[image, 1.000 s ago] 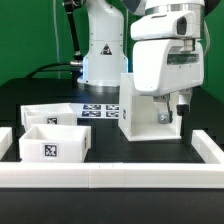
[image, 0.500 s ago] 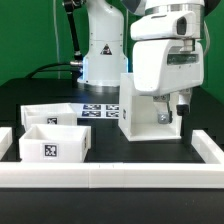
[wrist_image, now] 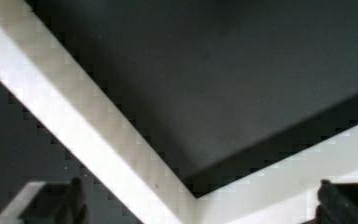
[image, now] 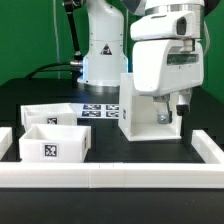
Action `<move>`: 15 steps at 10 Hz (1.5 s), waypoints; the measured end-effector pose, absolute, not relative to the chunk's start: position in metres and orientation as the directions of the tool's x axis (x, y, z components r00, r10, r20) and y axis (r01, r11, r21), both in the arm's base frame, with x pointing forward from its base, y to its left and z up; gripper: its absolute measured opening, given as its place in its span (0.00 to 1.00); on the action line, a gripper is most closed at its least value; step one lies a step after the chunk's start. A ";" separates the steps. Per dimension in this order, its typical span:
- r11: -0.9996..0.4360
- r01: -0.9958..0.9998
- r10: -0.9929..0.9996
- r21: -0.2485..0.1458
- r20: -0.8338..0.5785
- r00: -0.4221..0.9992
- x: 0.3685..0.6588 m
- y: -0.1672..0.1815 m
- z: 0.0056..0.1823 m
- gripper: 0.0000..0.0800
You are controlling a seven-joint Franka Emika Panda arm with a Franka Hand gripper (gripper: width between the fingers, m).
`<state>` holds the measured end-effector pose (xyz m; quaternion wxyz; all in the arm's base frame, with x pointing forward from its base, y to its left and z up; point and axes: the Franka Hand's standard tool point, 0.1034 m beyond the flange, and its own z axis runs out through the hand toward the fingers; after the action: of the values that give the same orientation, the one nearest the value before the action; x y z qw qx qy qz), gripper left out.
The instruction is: Assemble drawer
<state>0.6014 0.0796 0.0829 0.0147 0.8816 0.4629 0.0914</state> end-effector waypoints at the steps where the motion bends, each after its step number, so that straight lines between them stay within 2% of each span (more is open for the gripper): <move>1: -0.571 0.813 0.819 0.111 0.147 0.555 0.601 0.080 0.083 0.81; 2: -0.580 0.809 0.813 0.100 0.138 0.566 0.601 0.080 0.085 0.81; 3: -0.612 0.788 0.790 0.067 0.091 0.606 0.601 0.081 0.111 0.81; 4: -0.661 0.748 0.750 0.063 0.077 0.657 0.596 0.082 0.138 0.81; 6: -0.740 0.673 0.672 0.005 -0.015 0.740 0.576 0.089 0.147 0.81; 7: -0.753 0.658 0.658 0.005 -0.019 0.753 0.576 0.092 0.151 0.81; 11: -0.763 0.646 0.646 0.004 -0.019 0.763 0.575 0.091 0.149 0.81; 14: -0.908 0.419 0.418 0.014 -0.047 0.907 0.539 0.090 0.158 0.81; 15: -0.923 0.386 0.385 0.001 -0.067 0.920 0.531 0.087 0.160 0.81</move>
Offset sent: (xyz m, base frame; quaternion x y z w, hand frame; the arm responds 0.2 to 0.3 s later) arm -0.0221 -0.0081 0.0682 0.0283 -0.1183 0.1071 0.9868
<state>0.5312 0.0872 0.1596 0.0072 0.9799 0.1967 -0.0330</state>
